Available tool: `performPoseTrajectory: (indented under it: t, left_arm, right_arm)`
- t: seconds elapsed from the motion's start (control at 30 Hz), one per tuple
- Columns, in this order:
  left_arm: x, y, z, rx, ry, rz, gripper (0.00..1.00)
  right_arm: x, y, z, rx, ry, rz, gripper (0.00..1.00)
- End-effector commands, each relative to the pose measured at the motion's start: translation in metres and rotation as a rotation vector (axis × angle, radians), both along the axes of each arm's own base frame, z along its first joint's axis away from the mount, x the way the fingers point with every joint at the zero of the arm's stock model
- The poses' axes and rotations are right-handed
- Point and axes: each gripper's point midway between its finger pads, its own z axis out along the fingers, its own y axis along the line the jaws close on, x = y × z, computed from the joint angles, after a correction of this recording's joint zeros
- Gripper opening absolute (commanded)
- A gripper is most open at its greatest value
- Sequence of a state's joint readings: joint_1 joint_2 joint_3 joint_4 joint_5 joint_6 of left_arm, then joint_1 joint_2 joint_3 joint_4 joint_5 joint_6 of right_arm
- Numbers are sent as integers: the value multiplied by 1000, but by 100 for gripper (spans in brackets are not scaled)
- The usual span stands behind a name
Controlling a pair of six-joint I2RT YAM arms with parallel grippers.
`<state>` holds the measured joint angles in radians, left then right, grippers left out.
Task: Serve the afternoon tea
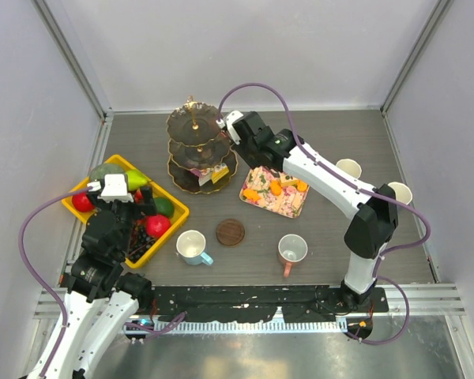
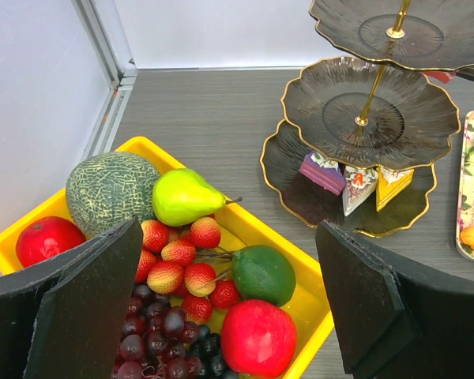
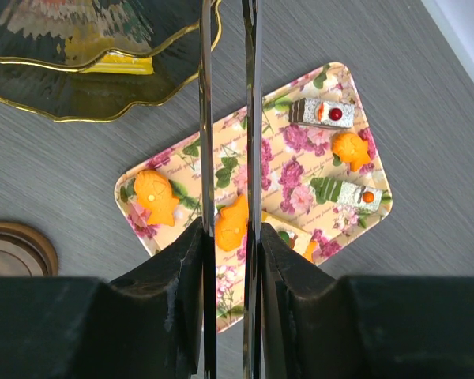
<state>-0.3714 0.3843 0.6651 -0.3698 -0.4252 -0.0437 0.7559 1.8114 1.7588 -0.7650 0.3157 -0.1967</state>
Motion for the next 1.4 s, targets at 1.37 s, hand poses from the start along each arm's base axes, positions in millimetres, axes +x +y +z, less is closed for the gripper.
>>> performPoseTrajectory:
  t: [1.37]
  left_arm:
    - [3, -2, 13, -11, -52, -7, 99]
  right_arm:
    - [34, 54, 1, -44, -134, 75, 51]
